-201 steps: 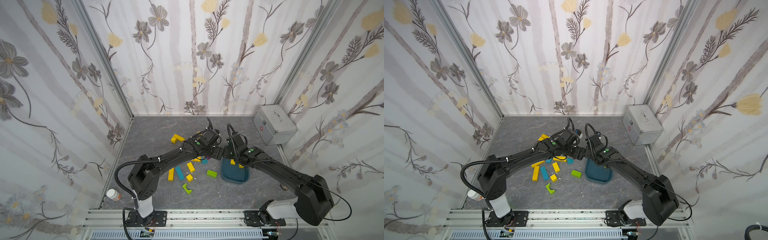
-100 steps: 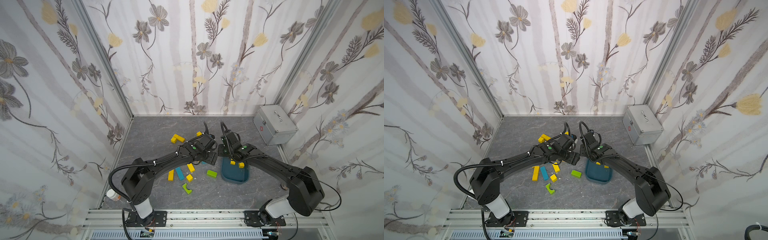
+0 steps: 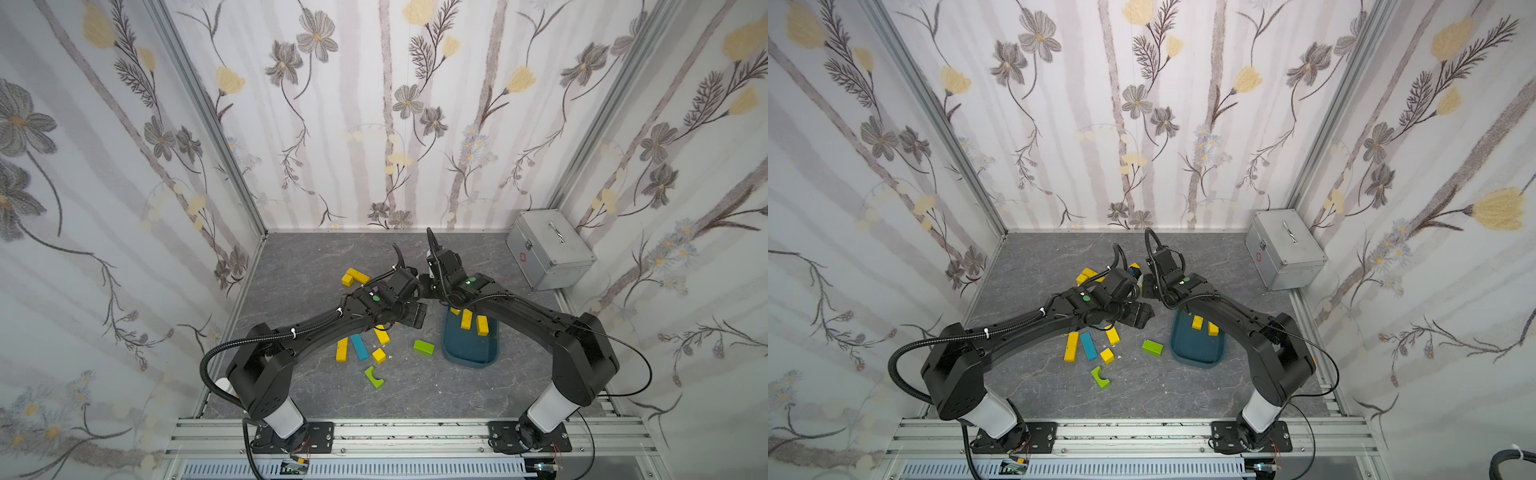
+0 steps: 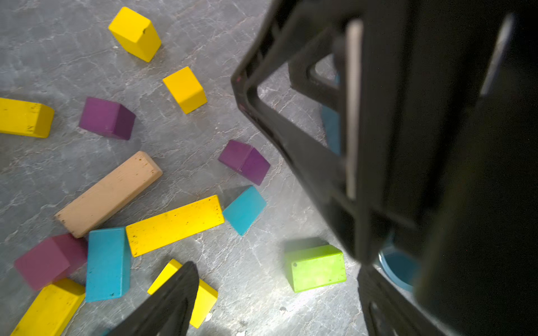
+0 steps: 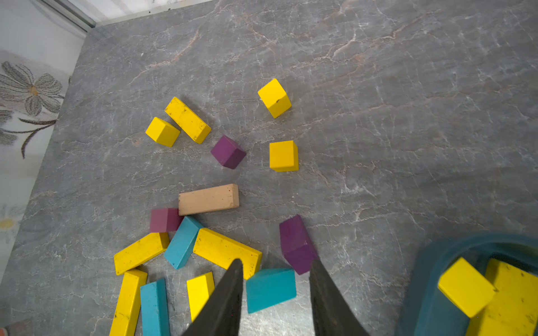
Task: Pick out the yellow building blocks
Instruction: Pick up the building block from the center of the board.
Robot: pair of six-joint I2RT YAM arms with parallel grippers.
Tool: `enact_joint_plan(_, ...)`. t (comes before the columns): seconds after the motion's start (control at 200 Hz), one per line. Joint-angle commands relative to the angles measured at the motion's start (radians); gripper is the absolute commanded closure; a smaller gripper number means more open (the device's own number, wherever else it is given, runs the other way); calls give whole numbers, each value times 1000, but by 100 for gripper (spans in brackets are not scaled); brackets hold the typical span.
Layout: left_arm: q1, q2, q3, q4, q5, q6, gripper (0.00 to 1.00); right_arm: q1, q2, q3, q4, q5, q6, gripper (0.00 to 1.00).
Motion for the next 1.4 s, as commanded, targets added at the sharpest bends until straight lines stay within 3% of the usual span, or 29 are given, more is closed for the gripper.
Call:
enact_joint_plan(0.0, 25, -35, -34, 53, 15, -7, 13, 3, 42, 39, 39, -35, -23, 60)
enact_joint_plan(0.65, 153, -177, -279, 130, 23, -92, 13, 25, 203, 204, -3, -74, -45, 60)
enact_joint_plan(1.394, 246, -271, -369, 107, 32, -44, 9, 63, 368, 435, -125, -10, -44, 60)
